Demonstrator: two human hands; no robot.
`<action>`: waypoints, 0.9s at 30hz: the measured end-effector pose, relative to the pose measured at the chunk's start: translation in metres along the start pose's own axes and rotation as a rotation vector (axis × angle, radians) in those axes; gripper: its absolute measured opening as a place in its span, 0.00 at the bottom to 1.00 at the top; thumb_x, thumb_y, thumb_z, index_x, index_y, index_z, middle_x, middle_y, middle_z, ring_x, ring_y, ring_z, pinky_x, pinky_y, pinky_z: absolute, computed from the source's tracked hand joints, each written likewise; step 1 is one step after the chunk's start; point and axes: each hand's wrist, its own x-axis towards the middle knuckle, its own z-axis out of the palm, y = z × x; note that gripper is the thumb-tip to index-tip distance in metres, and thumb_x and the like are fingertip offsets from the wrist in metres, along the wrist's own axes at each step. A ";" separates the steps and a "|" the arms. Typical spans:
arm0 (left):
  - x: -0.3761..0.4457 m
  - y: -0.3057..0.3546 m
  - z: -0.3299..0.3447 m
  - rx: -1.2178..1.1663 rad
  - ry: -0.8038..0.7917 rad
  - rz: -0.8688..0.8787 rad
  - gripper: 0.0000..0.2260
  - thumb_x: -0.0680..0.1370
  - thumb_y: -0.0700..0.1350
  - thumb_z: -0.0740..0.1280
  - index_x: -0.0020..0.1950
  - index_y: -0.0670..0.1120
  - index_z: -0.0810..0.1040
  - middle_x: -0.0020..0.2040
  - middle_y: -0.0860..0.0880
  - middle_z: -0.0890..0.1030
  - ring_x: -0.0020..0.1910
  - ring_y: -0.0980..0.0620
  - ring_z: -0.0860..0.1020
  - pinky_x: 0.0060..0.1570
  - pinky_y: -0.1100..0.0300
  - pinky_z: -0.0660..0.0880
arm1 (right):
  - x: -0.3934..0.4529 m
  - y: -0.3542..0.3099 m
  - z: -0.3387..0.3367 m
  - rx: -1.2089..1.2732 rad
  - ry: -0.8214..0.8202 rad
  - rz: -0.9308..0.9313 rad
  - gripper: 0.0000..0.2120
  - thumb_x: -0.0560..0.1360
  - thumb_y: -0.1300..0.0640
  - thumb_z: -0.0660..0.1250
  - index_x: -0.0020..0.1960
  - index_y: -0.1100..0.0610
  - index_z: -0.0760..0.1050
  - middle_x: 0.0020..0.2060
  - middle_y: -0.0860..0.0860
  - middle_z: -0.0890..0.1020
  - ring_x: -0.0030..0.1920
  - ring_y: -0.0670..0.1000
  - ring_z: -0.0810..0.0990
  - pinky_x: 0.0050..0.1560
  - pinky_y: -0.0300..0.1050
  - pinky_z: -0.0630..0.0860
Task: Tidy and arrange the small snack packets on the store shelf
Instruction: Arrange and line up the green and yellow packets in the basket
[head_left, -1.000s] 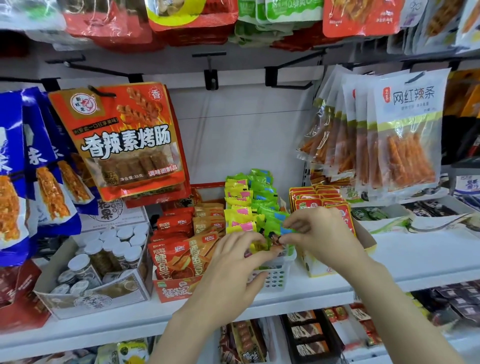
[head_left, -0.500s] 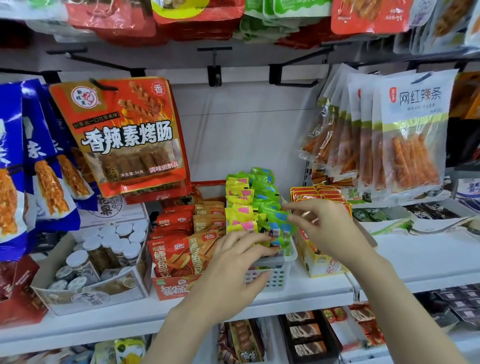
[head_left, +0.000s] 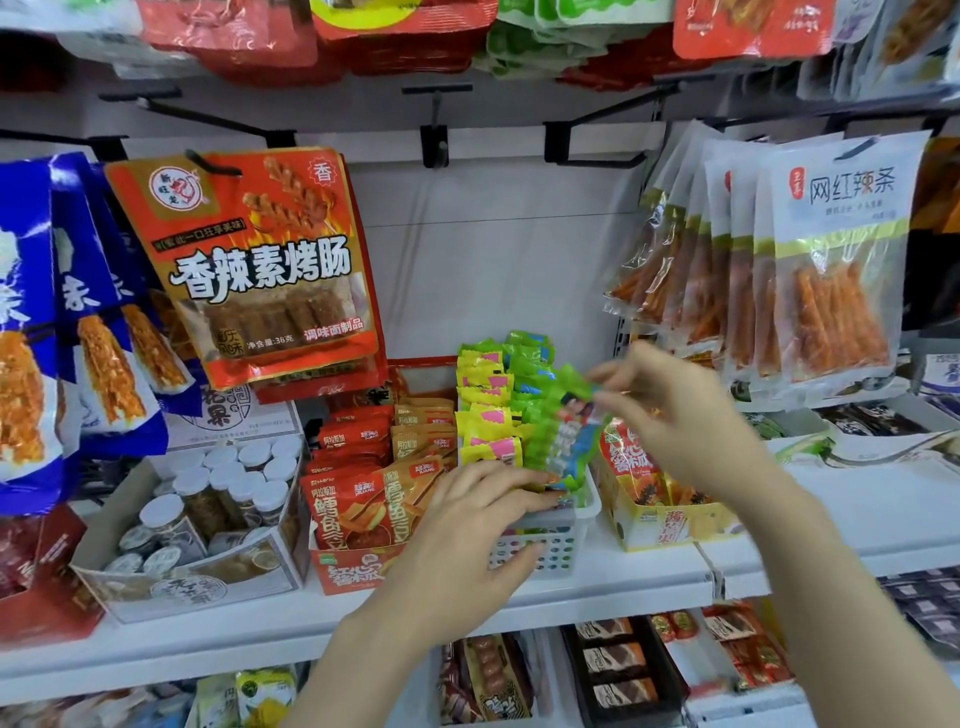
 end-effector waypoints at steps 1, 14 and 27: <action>0.000 0.001 0.000 -0.002 0.004 -0.006 0.16 0.78 0.51 0.67 0.66 0.56 0.77 0.68 0.65 0.71 0.70 0.63 0.61 0.72 0.65 0.49 | 0.000 -0.006 -0.013 0.089 0.015 0.029 0.08 0.75 0.62 0.69 0.41 0.56 0.72 0.46 0.44 0.84 0.47 0.42 0.84 0.48 0.42 0.82; 0.018 0.033 -0.007 -0.913 0.197 -0.360 0.27 0.72 0.50 0.71 0.69 0.55 0.68 0.66 0.54 0.77 0.65 0.61 0.75 0.62 0.66 0.72 | -0.013 -0.038 -0.057 0.561 0.257 0.094 0.09 0.70 0.52 0.70 0.46 0.55 0.75 0.38 0.50 0.86 0.37 0.45 0.85 0.37 0.37 0.80; 0.010 0.021 -0.010 -1.165 0.265 -0.603 0.12 0.70 0.49 0.72 0.42 0.44 0.71 0.43 0.34 0.84 0.36 0.48 0.83 0.50 0.47 0.71 | -0.018 -0.006 -0.052 0.730 0.297 0.306 0.09 0.69 0.65 0.74 0.37 0.58 0.74 0.33 0.56 0.82 0.36 0.47 0.83 0.37 0.38 0.80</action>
